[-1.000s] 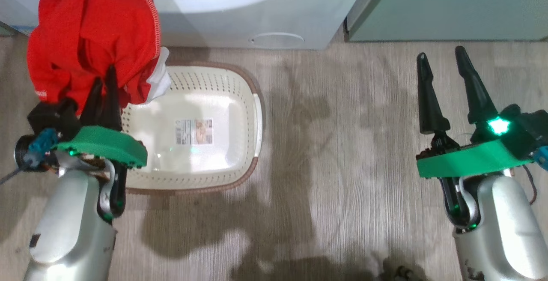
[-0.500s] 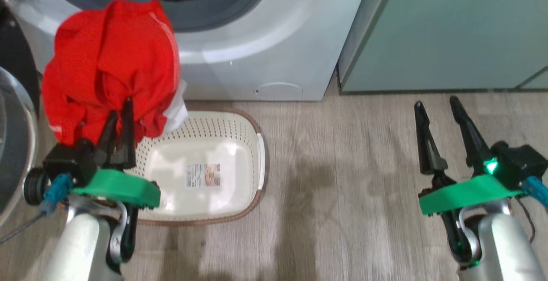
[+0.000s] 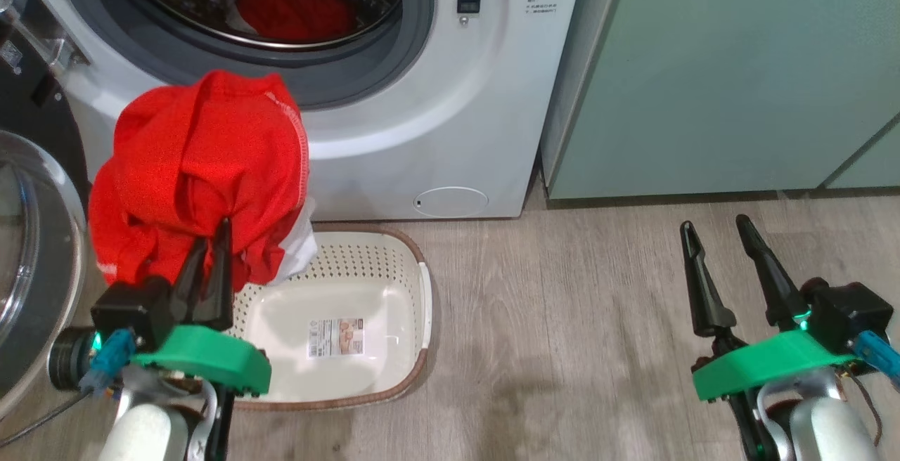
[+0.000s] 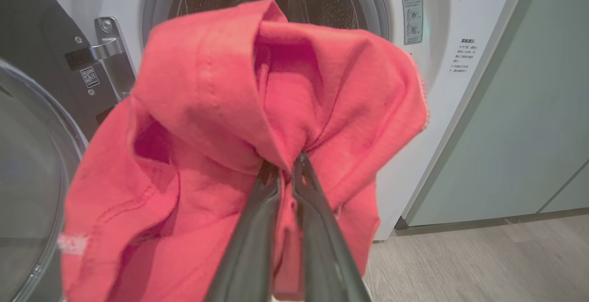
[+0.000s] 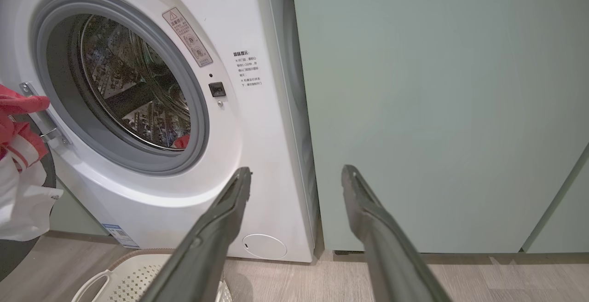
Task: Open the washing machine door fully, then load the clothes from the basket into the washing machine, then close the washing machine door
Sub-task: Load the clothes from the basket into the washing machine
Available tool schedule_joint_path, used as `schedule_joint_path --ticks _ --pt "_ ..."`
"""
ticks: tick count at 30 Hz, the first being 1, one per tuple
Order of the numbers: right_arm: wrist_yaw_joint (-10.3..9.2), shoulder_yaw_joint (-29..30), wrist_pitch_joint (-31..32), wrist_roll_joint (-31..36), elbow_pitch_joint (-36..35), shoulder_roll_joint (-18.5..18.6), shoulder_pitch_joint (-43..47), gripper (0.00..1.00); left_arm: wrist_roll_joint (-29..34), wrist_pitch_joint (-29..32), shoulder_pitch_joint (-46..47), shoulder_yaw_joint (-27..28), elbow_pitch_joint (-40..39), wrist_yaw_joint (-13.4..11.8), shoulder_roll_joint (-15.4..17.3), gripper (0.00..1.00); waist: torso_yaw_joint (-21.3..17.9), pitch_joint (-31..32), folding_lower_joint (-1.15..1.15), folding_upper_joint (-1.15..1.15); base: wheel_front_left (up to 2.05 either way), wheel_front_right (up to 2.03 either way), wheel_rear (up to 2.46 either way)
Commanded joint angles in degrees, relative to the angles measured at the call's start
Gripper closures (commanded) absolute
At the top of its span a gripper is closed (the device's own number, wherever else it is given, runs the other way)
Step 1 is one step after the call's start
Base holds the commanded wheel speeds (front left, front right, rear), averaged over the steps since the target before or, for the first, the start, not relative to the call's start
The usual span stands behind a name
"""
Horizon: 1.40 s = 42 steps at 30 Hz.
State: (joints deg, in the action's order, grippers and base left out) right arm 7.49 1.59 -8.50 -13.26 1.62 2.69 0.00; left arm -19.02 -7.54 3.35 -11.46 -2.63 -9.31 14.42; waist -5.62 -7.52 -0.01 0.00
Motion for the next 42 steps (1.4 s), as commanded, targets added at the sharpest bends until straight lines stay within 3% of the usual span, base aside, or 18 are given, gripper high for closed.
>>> schedule_joint_path --ticks 1,32,37,42 --pt "0.0 -1.0 0.2 -0.2 -2.4 0.2 -0.4 0.0 0.2 0.2 1.1 2.0 -2.6 -0.4 1.4 1.0 -0.1 0.5 0.01 0.0 0.0 0.0 0.0" --pt "0.0 -1.5 0.1 -0.5 -3.8 0.2 -0.5 0.0 -0.7 0.5 2.7 1.7 -1.8 -1.5 1.7 1.0 -0.1 0.2 0.01 0.0 0.0 0.0 0.0" --pt "0.0 -2.4 0.2 -0.5 -5.4 0.2 -1.5 0.0 -1.7 0.9 7.7 1.7 1.5 -0.1 2.0 1.0 -0.8 -2.7 0.01 0.0 0.0 0.0 0.0" --pt "0.0 -4.4 -0.4 -0.8 -6.9 0.2 -3.7 0.0 -3.8 2.8 18.4 2.6 9.8 2.5 2.9 1.0 -3.3 -9.2 0.01 0.0 0.0 0.0 0.0"
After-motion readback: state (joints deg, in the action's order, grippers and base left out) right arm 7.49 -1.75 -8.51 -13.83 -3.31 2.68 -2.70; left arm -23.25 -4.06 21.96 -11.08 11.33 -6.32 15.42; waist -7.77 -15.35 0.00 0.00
